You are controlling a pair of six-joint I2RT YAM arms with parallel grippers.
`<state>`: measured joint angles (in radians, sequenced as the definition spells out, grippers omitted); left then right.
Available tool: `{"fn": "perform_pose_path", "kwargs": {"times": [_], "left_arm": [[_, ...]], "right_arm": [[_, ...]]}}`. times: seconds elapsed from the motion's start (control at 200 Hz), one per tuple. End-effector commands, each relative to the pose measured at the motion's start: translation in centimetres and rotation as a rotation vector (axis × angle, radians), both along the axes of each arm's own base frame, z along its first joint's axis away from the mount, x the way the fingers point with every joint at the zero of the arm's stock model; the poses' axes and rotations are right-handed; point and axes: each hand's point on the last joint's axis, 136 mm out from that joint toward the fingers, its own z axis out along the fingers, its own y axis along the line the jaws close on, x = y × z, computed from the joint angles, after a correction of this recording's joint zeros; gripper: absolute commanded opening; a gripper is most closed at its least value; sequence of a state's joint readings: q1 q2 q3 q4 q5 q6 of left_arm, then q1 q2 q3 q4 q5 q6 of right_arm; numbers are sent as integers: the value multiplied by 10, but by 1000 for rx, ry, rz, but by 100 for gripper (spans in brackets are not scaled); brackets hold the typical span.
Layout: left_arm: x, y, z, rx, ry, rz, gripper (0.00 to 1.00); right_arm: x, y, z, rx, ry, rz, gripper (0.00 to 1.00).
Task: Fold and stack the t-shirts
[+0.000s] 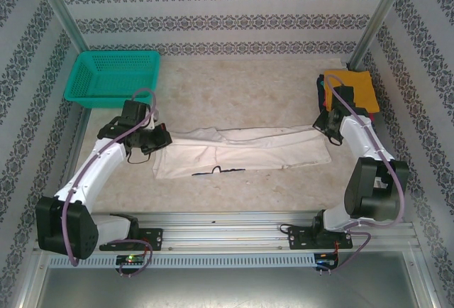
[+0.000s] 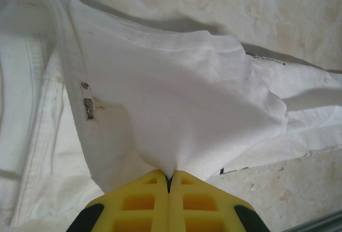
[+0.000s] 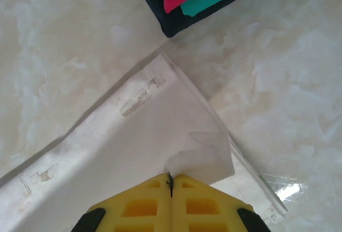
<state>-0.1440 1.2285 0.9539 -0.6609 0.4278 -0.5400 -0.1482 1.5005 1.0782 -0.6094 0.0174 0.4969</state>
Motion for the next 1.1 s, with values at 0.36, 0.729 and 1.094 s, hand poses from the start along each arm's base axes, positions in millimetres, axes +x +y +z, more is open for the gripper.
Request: {"fn": "perform_pose_path", "kwargs": {"times": [0.36, 0.729, 1.094], "left_arm": [[-36, 8, -81, 58, 230, 3, 0], [-41, 11, -105, 87, 288, -6, 0], [-49, 13, -123, 99, 343, 0, 0]], "right_arm": [[-6, -1, -17, -3, 53, 1, 0], [-22, -4, -51, -10, 157, -27, 0], [-33, -2, -74, 11, 247, -45, 0]]}}
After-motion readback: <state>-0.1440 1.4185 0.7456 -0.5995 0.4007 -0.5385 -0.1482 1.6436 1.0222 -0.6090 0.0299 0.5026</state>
